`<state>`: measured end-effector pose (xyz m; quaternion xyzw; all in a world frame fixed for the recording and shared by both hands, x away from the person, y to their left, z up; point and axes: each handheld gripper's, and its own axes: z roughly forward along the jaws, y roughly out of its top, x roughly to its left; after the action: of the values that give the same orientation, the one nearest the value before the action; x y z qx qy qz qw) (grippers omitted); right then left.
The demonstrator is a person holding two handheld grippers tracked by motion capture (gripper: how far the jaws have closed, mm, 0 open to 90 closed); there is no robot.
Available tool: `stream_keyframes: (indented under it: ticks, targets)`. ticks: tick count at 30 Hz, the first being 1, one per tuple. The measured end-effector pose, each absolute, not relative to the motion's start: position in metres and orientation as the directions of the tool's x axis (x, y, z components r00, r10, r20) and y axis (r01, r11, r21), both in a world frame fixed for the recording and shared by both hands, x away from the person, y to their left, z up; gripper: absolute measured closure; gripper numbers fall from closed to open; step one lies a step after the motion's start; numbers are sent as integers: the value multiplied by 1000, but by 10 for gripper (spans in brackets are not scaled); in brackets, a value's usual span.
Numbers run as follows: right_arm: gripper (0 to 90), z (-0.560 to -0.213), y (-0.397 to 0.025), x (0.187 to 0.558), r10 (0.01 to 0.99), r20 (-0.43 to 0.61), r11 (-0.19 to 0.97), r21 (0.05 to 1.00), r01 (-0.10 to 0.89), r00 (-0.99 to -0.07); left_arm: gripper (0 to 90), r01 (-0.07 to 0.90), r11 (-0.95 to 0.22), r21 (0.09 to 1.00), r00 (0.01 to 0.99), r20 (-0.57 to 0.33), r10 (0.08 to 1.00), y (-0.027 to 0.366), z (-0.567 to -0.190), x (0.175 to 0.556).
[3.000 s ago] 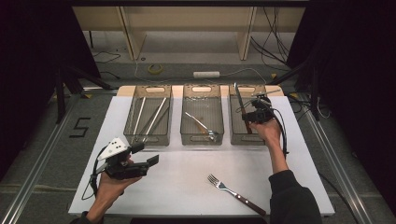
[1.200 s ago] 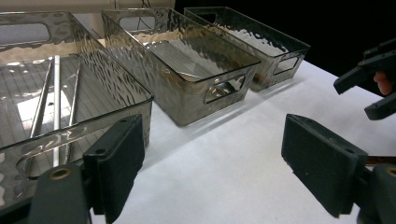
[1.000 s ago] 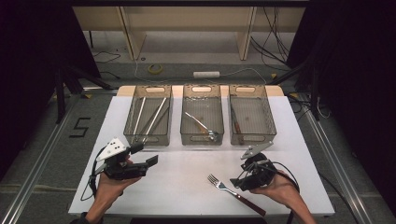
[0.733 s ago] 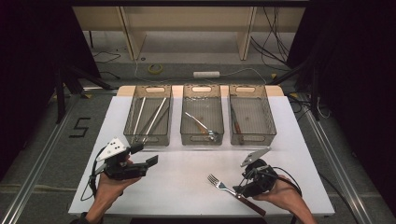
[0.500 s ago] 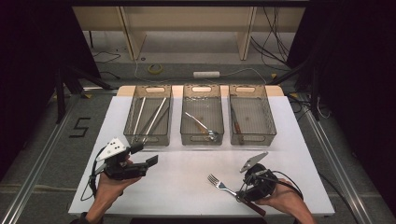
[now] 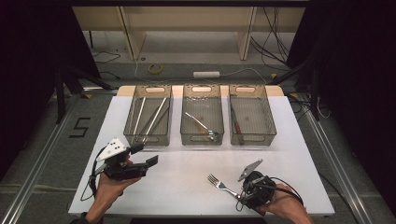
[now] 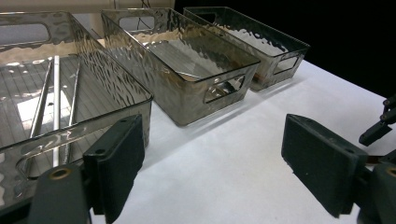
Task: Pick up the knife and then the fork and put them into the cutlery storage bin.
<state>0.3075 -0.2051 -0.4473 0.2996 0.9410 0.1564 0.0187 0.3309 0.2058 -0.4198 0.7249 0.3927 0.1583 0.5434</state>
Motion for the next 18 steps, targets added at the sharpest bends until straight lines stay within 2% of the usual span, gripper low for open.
stream_keyframes:
  ticks: [18]
  targets:
    - [701, -456, -202, 303, 537, 18, 815, 246, 524, -843, 208, 398, -101, 912, 641, -198, 741, 205, -420, 331]
